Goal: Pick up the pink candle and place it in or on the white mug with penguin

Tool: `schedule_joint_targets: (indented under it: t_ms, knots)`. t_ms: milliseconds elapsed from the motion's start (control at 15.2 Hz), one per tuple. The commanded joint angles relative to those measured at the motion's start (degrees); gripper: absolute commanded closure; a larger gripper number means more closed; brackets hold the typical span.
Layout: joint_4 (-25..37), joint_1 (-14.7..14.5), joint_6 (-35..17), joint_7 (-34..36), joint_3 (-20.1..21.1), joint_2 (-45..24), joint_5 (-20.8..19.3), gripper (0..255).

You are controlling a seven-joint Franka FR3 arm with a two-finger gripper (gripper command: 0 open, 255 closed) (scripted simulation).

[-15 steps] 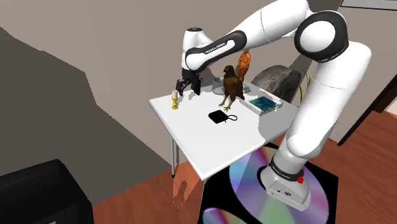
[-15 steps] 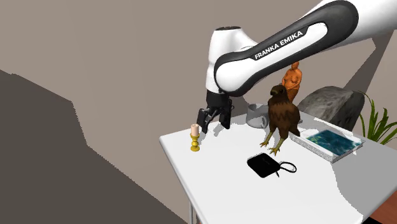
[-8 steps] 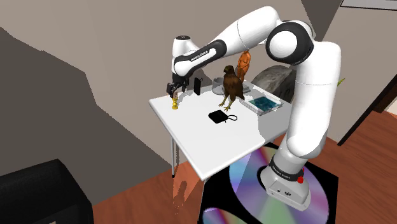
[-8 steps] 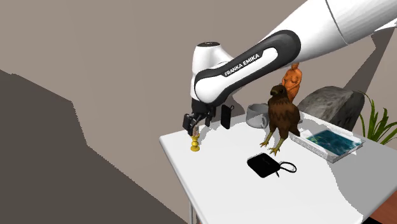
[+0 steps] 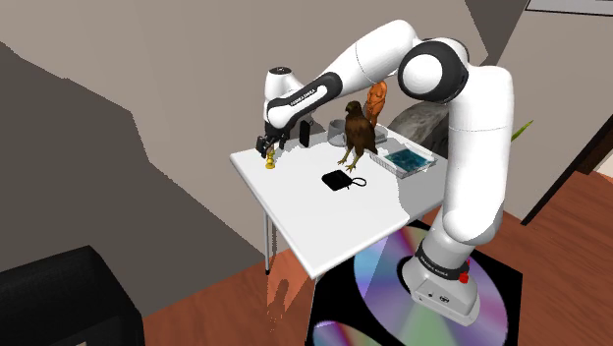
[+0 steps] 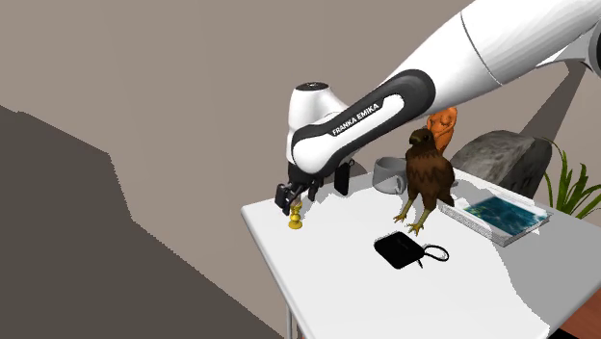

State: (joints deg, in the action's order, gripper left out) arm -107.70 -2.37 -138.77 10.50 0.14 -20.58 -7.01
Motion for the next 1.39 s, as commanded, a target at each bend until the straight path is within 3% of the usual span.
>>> schedule_joint_targets:
  t_ms: [0,330,396,990,1320]
  knots:
    - [-0.04,-0.01,-0.31,0.04,-0.01,-0.25,-0.04,0]
    - [-0.04,-0.01,-0.31,0.04,-0.01,-0.25,-0.04,0]
    - [-0.04,-0.01,-0.31,0.04,-0.01,-0.25,-0.04,255]
    - [-0.04,-0.01,-0.31,0.04,-0.01,-0.25,-0.04,255]
    - [1.19,0.05,2.88,-0.39,0.13,1.73,0.30,255]
